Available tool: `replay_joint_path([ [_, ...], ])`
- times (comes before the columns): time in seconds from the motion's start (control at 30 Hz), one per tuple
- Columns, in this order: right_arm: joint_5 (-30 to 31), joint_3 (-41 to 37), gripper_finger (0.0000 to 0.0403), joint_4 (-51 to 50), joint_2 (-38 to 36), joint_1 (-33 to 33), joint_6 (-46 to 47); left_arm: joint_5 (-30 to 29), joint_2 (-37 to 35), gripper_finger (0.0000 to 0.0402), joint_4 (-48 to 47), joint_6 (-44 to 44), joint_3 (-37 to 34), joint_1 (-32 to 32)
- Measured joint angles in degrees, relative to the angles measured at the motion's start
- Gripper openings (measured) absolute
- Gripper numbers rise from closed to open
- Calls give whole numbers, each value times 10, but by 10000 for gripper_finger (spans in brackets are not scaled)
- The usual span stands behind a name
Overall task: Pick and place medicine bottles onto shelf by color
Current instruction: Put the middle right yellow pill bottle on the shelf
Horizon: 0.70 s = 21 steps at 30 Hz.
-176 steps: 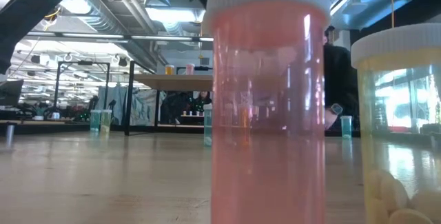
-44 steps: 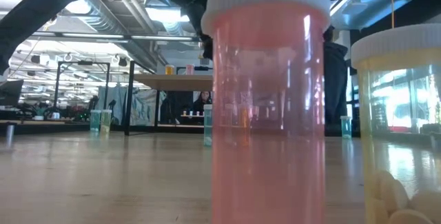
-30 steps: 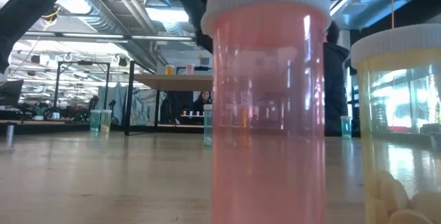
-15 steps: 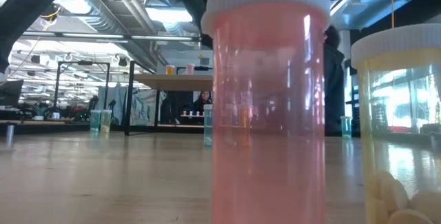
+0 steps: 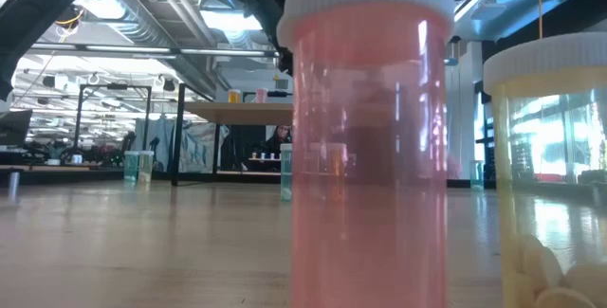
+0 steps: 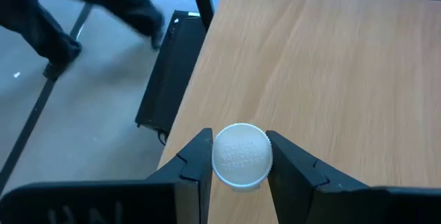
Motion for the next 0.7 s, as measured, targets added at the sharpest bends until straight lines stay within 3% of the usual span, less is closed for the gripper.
replay_joint_path([
  [0.7, -1, 0, 177, 0, 0, 0, 1, -10, 0, 96, 15, -9, -26, 0],
])
